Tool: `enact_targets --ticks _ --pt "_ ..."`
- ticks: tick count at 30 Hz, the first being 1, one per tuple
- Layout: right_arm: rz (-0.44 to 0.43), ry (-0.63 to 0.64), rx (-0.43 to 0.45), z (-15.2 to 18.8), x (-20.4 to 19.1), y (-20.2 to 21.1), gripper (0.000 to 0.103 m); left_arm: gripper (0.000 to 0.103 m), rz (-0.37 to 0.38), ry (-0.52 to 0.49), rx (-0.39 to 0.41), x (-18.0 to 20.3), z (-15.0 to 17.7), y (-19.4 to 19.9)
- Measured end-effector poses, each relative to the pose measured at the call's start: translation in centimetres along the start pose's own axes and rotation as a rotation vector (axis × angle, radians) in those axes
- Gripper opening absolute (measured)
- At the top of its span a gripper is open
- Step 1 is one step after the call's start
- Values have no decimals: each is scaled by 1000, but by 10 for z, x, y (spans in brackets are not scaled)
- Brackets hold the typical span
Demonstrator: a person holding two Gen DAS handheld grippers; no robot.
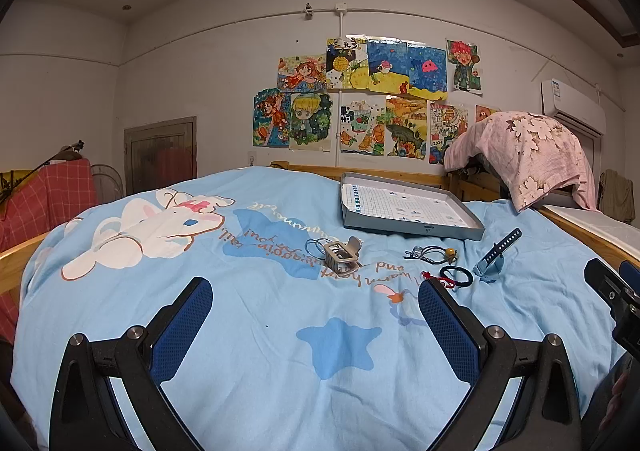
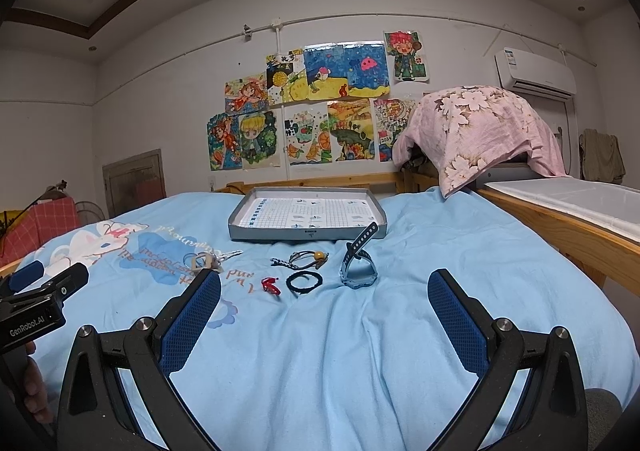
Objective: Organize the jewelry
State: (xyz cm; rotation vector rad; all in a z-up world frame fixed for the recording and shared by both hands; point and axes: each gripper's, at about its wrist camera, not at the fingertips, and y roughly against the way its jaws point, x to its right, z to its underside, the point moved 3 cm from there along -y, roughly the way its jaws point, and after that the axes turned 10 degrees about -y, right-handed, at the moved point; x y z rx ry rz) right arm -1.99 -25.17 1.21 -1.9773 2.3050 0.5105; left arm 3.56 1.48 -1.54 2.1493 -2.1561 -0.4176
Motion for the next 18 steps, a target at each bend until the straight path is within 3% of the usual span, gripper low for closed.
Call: enact_targets --ticks 18 --pt "4 8 36 -7 0 0 102 103 20 3 -35 1 2 -10"
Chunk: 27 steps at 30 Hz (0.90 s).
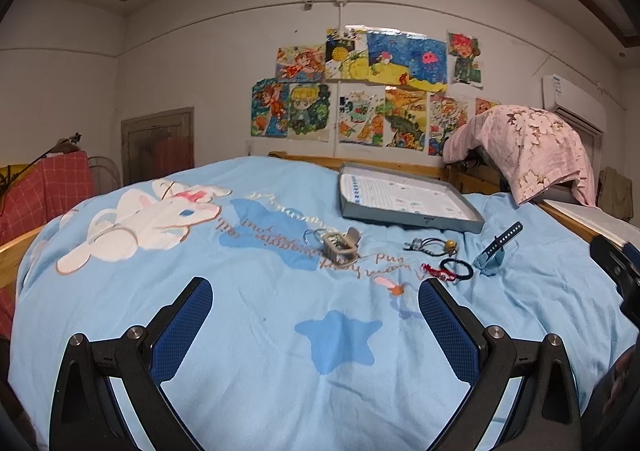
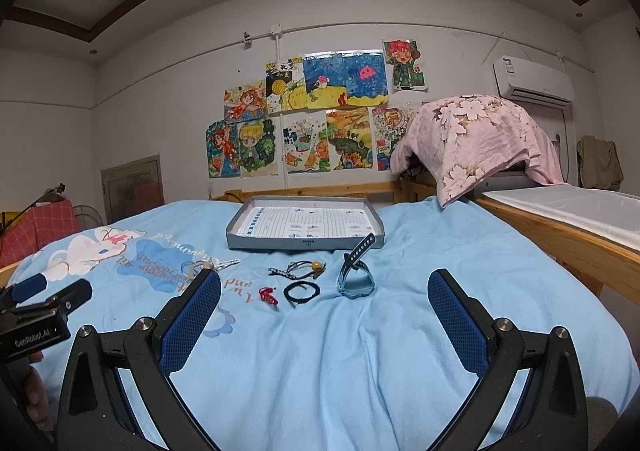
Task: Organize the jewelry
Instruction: 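Grasp the blue strap watch with the right tool while the left tool grasps the red beaded string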
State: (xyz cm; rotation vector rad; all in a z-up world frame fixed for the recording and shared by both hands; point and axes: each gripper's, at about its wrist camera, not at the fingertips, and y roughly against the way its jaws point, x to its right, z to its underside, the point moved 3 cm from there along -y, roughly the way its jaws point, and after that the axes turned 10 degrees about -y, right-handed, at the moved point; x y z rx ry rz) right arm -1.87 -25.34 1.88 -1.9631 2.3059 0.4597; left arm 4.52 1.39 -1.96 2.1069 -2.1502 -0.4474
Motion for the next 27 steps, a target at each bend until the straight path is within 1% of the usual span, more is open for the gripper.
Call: enact_targets --ticks 1,3,6,7,8,10,12,15,17,20,22,23,24,25,26,27 --pt "-5 3 1 -3 0 -3 102 103 5 -4 1 0 -1 -2" --pt "-31 19 -11 -9 0 -11 102 103 50 -9 -27 1 -5 -15" --pt "-80 57 -45 -18 2 -27 102 103 142 -2 -94 8 -10 -43" --pt "-99 75 -67 -21 3 -37 102 103 186 14 -121 12 -13 -55" --pt "-106 89 -91 -23 4 -45 102 103 204 24 -133 14 -14 -60" --pt "-118 117 -150 -28 6 -65 102 102 276 70 -172 23 -17 -81" --pt "-116 129 -180 -30 10 -78 102 100 312 88 -199 34 -18 -97" --pt "-67 163 -201 -31 14 -101 102 100 340 81 -224 52 -21 -117" --pt "-53 191 -213 -33 14 -112 102 100 360 83 -244 60 -21 -129" --pt "-42 188 -238 -36 20 -127 102 91 405 89 -295 74 -20 -150" --pt "-45 157 -268 -38 29 -138 102 83 440 81 -331 84 -19 -164" --pt "-49 143 -284 -38 33 -143 102 81 454 79 -342 87 -18 -168" --pt "-54 125 -303 -37 37 -148 102 78 484 80 -363 92 -17 -175" --pt "-57 107 -323 -36 43 -155 102 71 516 90 -383 97 -17 -182" --pt "-55 89 -344 -34 48 -163 102 67 542 102 -400 99 -15 -187" --pt "-55 73 -358 -31 51 -168 102 61 560 108 -414 104 -15 -193"
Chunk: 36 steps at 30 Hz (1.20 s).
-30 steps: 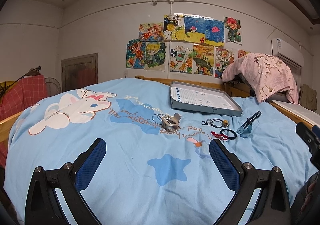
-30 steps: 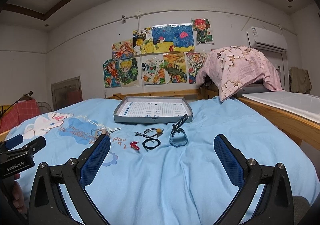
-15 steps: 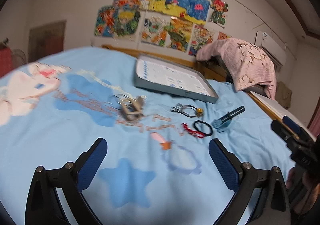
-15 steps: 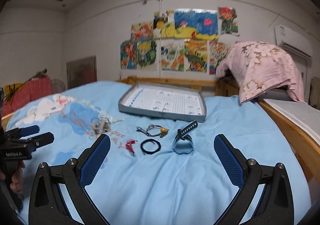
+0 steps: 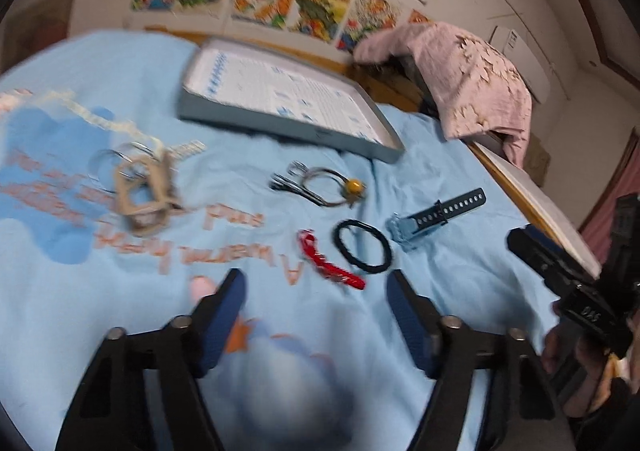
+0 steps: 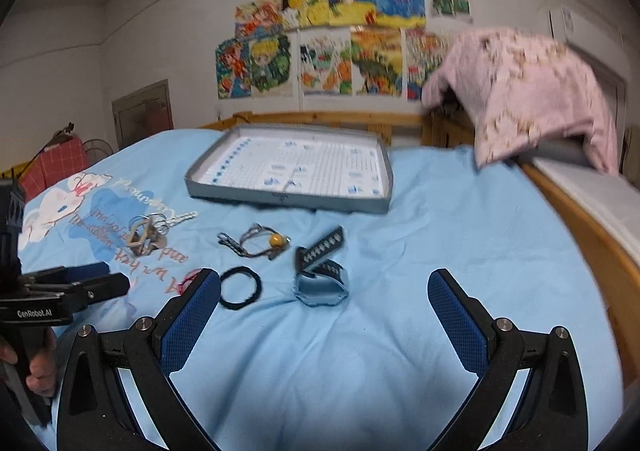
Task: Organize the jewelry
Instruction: 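Grasp the blue strap watch with the right tool while the left tool grasps the red beaded string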
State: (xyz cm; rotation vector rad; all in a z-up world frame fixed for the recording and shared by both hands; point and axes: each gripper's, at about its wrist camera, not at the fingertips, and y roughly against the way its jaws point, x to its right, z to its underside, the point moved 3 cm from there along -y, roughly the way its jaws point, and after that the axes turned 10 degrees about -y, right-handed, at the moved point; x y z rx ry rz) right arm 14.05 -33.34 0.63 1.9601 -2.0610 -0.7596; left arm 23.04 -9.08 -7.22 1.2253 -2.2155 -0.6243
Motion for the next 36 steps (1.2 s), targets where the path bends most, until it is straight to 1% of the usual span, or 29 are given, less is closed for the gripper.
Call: enact_targets --ticks 1,4,5,7,10,13,15,21,25,26,31,32,33,36 --pt "-6 -21 -17 0 4 -7 102 55 17 5 -15 0 -2 -6" --pt "-25 -60 -49 4 10 -26 101 45 72 23 -67 1 -5 -28" --pt "-33 -66 -59 6 10 -31 100 43 79 20 -82 3 -5 -33" --pt "-49 -69 -82 9 11 -42 96 31 78 7 -118 4 -3 -44" --pt "-69 -62 -109 13 7 -60 91 23 80 10 -134 3 2 -54" --pt "-92 -58 -150 17 0 -81 84 16 90 25 -137 -4 5 -58" --pt "-101 -53 -174 18 -6 -94 77 13 96 48 -141 -8 6 -62" --pt "-75 -62 -220 24 -9 -118 62 7 104 67 -124 -14 7 -69" --pt "-77 -89 -233 26 -4 -123 58 4 99 64 -117 -14 8 -74" --pt "-75 -98 -230 26 -2 -123 56 3 97 65 -115 -14 8 -74" --pt "-78 -112 -231 26 1 -125 55 2 70 44 -90 -12 9 -72" --pt "-77 -112 -230 26 0 -125 53 2 67 39 -84 -11 9 -71" --pt "-73 -114 -226 26 1 -124 48 2 60 31 -72 -10 9 -68" --pt "-79 -129 -221 25 4 -123 45 2 42 17 -38 -9 9 -59"
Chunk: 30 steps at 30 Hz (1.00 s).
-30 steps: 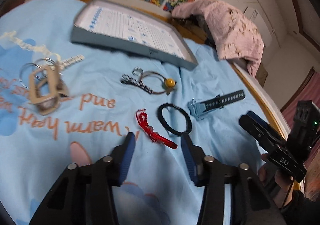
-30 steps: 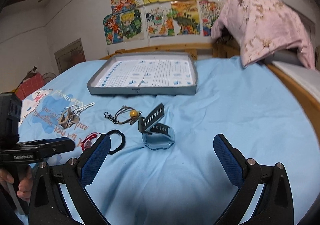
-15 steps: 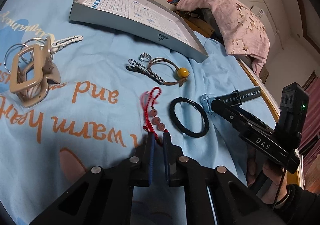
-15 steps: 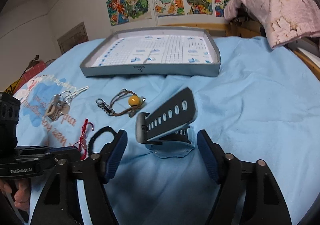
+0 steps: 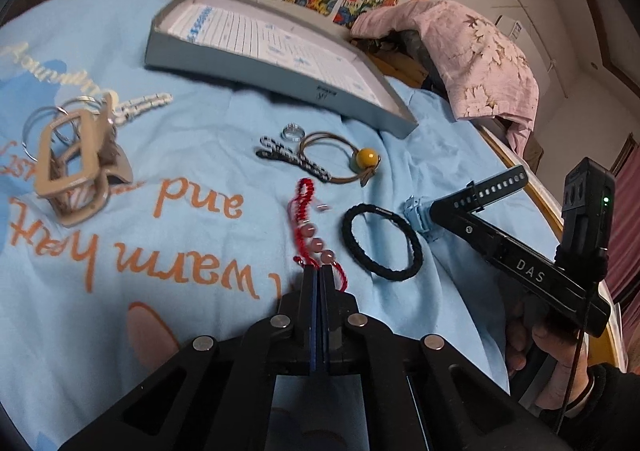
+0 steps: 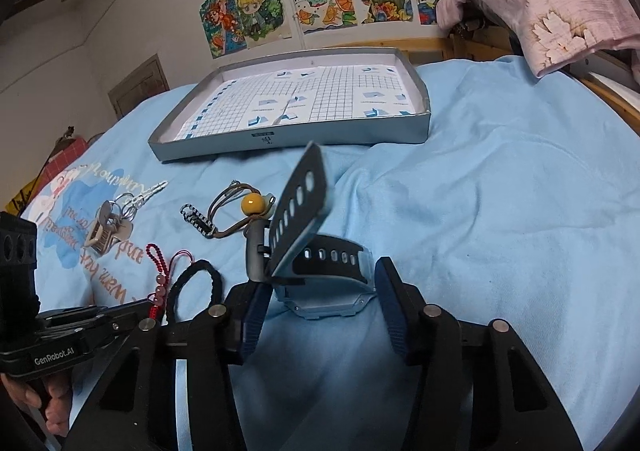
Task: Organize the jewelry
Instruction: 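Grasp the blue strap watch with the right tool while the left tool grasps the red beaded string, then carry both items into the grey tray and open both tools to release them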
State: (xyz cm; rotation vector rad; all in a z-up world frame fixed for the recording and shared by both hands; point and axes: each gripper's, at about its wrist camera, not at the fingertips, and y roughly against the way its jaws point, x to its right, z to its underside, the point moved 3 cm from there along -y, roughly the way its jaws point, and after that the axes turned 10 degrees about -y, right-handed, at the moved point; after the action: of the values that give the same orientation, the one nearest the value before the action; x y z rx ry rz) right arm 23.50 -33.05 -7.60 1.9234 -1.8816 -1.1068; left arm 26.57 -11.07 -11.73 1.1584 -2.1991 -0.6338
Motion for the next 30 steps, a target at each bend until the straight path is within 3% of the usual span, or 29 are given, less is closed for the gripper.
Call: enact_targets --ticks 6,17,20,23,30 --pt "-17 -1 9 -2 0 2 37 2 -3 -37 51 5 -6 14" --pt "-58 11 38 -4 -3 10 29 2 -8 -109 49 17 -24 26" --pt "-76 21 60 -8 -8 17 29 2 -10 -181 27 20 -44 29" --pt "-90 36 70 -10 -12 20 29 2 3 -173 23 16 -58 32" --pt "-130 14 135 -37 -16 21 29 2 -68 -232 89 18 -115 27"
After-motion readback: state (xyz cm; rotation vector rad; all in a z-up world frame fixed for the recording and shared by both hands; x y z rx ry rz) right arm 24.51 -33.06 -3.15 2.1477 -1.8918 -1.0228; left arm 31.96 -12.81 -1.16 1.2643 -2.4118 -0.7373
